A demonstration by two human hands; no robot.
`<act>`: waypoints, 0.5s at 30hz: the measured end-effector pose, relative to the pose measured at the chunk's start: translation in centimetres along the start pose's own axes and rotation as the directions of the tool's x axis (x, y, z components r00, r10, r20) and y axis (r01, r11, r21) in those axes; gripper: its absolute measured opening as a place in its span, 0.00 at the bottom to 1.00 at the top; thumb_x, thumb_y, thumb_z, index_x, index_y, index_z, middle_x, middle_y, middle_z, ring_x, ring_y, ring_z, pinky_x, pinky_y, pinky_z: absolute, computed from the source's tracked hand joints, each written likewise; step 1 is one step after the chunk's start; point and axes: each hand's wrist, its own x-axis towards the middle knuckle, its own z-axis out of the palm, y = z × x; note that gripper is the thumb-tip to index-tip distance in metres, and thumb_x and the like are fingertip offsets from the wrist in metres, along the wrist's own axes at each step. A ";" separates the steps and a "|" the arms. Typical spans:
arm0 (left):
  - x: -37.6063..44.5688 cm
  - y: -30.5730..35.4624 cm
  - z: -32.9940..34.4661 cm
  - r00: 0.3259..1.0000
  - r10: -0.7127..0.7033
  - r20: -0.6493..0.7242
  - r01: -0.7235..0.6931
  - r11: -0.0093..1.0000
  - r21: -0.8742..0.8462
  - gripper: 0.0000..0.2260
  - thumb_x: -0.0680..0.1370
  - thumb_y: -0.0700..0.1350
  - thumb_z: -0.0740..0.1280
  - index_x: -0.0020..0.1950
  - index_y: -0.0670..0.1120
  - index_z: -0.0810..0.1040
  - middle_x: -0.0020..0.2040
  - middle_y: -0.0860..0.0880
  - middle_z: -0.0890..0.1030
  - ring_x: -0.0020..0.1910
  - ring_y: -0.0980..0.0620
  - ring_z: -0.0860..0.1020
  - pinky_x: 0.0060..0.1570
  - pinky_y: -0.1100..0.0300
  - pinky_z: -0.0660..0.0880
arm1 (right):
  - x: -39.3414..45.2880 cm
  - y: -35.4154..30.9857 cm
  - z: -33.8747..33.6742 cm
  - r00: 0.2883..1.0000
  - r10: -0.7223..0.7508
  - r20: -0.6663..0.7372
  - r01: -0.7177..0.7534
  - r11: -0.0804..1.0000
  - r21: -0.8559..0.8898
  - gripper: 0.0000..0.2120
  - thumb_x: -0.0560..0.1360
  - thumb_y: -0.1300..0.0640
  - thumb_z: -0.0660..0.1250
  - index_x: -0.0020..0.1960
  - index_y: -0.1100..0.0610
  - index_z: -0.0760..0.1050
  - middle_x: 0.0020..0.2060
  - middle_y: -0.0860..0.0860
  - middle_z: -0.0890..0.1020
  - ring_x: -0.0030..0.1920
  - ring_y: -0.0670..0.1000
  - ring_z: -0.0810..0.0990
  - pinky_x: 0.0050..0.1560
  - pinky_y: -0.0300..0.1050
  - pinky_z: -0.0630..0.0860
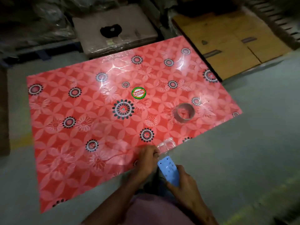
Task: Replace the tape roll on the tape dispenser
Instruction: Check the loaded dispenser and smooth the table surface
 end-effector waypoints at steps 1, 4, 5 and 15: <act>0.3 0.1 0.2 1.000 0.005 -0.016 -0.004 0.999 0.033 0.07 0.71 0.39 0.64 0.36 0.50 0.76 0.36 0.50 0.79 0.37 0.53 0.77 0.39 0.56 0.73 | 0.4 0.1 0.0 1.000 -0.005 -0.011 0.005 1.000 -0.006 0.27 0.70 0.37 0.69 0.63 0.49 0.68 0.53 0.48 0.83 0.54 0.57 0.83 0.50 0.51 0.77; 1.3 -0.1 0.6 0.998 0.015 -0.067 -0.008 0.995 0.102 0.07 0.71 0.36 0.66 0.37 0.47 0.79 0.37 0.51 0.81 0.38 0.54 0.78 0.38 0.62 0.72 | 1.4 -0.1 -0.3 1.000 -0.001 -0.020 0.000 0.999 -0.033 0.26 0.69 0.39 0.68 0.61 0.50 0.69 0.54 0.48 0.82 0.55 0.57 0.82 0.51 0.51 0.77; 1.5 -0.2 0.7 0.997 0.012 -0.077 -0.003 0.994 0.106 0.08 0.71 0.35 0.65 0.37 0.47 0.80 0.36 0.52 0.81 0.38 0.56 0.79 0.38 0.61 0.73 | 1.8 -0.3 -0.4 1.000 0.013 -0.020 -0.014 0.999 -0.031 0.25 0.69 0.39 0.68 0.61 0.50 0.70 0.55 0.48 0.82 0.56 0.56 0.82 0.52 0.50 0.76; 2.7 1.2 0.7 0.999 0.005 -0.045 0.005 0.977 0.212 0.06 0.76 0.45 0.58 0.44 0.54 0.73 0.50 0.46 0.81 0.48 0.53 0.70 0.53 0.55 0.72 | 4.1 -0.5 -1.7 1.000 0.005 0.016 -0.003 0.996 -0.089 0.23 0.69 0.42 0.69 0.59 0.51 0.70 0.52 0.48 0.81 0.51 0.55 0.81 0.49 0.51 0.78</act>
